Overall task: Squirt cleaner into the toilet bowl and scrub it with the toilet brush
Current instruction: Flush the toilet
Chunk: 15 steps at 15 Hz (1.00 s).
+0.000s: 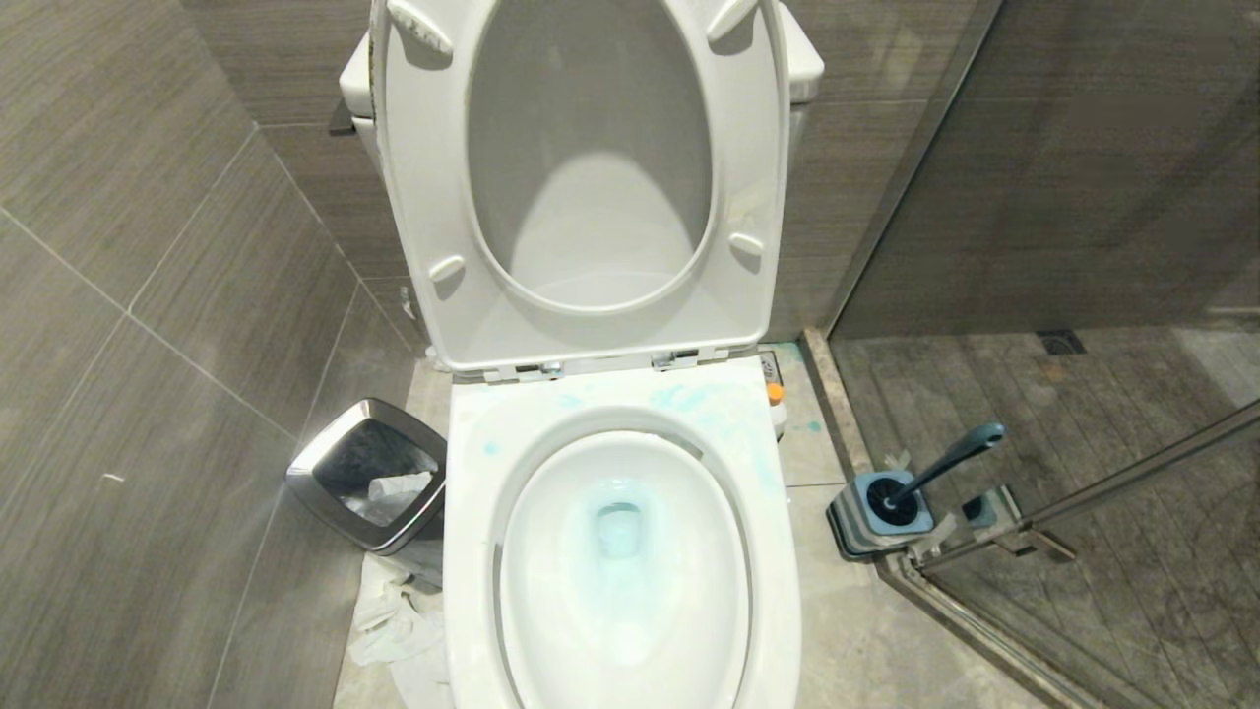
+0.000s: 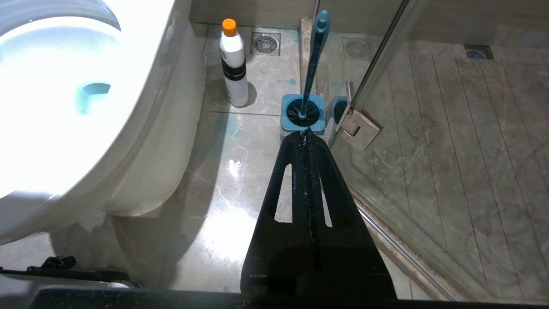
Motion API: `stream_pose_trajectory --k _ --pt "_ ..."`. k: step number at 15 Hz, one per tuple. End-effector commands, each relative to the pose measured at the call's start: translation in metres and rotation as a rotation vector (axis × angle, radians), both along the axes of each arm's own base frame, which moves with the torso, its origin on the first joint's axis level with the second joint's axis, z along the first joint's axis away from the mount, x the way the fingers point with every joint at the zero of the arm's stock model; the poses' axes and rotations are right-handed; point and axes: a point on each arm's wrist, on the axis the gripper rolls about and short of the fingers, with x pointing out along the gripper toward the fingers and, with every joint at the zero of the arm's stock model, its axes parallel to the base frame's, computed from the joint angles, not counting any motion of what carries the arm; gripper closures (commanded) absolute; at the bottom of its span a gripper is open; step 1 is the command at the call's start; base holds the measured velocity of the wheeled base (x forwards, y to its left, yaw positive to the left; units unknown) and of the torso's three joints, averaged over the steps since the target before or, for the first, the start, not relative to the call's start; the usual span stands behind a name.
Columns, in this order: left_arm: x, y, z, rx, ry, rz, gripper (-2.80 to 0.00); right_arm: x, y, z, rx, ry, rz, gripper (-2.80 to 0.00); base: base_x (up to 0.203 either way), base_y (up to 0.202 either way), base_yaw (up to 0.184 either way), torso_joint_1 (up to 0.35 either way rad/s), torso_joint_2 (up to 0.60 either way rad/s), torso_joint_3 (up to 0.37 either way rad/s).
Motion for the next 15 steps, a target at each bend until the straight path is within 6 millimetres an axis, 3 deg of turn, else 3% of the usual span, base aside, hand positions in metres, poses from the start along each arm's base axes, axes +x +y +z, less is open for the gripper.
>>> stream_pose_trajectory --k 1,15 --pt "0.0001 0.0000 -0.0004 0.001 0.003 0.000 0.00 0.0001 0.0000 0.0000 0.000 0.001 0.001 0.00 0.000 0.000 0.000 0.000 0.00 0.000" --pt "0.0001 0.0000 -0.0004 0.000 0.003 0.000 0.00 0.0001 0.0000 0.0000 0.000 0.001 0.001 0.00 0.000 0.000 0.000 0.000 0.00 0.000"
